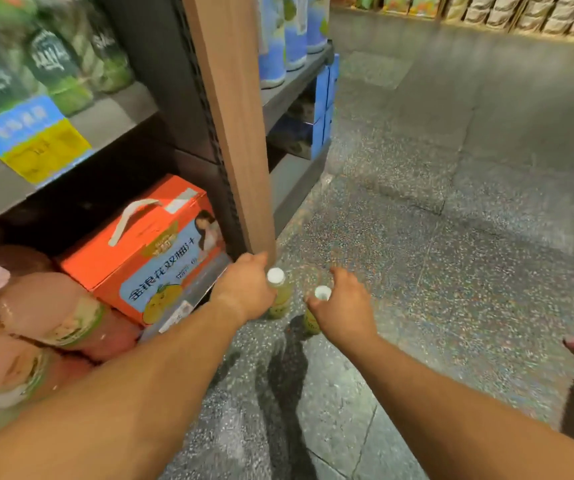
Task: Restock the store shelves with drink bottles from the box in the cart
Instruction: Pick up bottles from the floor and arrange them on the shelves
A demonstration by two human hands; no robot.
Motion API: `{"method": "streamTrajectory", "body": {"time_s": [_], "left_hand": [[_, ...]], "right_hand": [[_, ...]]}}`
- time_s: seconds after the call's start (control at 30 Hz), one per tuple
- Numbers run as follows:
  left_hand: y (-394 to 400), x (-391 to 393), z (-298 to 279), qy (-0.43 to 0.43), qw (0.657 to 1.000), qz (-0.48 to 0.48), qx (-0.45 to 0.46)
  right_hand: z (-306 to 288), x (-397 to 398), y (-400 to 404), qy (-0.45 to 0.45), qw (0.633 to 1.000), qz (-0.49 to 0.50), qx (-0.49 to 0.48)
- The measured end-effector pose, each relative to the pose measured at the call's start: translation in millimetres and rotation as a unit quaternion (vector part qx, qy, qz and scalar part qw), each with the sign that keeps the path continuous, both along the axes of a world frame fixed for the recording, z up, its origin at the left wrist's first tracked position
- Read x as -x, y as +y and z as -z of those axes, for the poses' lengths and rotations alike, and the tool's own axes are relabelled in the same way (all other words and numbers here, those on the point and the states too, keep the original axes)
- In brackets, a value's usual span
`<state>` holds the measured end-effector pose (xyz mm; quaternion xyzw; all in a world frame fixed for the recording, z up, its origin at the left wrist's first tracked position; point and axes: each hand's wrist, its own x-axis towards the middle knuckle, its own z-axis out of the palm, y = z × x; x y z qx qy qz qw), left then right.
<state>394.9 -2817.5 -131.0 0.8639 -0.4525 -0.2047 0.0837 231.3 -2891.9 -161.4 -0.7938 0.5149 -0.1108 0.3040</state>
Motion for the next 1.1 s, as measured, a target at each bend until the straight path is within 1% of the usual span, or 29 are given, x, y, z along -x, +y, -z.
{"method": "streamTrajectory", "body": {"time_s": [0.17,0.27,0.33,0.47,0.6,0.7,0.8,0.93,1.03,1.1], "left_hand": [[-49,-5,63,-0.002,0.999,-0.003,-0.051],[-64,-8,96,0.005,0.995,0.005,-0.1],[-69,-9,112,0.012,0.994,-0.003,-0.11],[-74,-11,120,-0.009,0.996,-0.009,-0.092],[-59,-12,108,-0.023,0.996,-0.008,-0.085],[-41,-19,86,-0.037,0.997,-0.009,-0.071],[-22,-33,44,-0.031,0.998,-0.034,-0.043],[6,-55,-37,-0.036,0.996,-0.072,0.025],[31,-73,-108,-0.046,0.99,-0.106,0.076],[44,-82,-157,-0.06,0.983,-0.125,0.121]], "right_hand": [[58,-13,-25,0.014,0.998,-0.027,-0.047],[86,-16,-32,0.03,0.996,-0.038,-0.076],[101,-14,-35,0.029,0.996,-0.041,-0.08],[113,-12,-41,0.024,0.996,-0.036,-0.074],[106,-14,-42,0.023,0.996,-0.033,-0.076],[84,-24,-39,0.013,0.997,-0.051,-0.057],[41,-45,-29,-0.008,0.997,-0.07,-0.031],[-35,-79,-14,-0.053,0.994,-0.098,-0.013],[-106,-101,0,-0.066,0.99,-0.122,0.023],[-154,-111,8,-0.097,0.984,-0.145,0.042]]}}
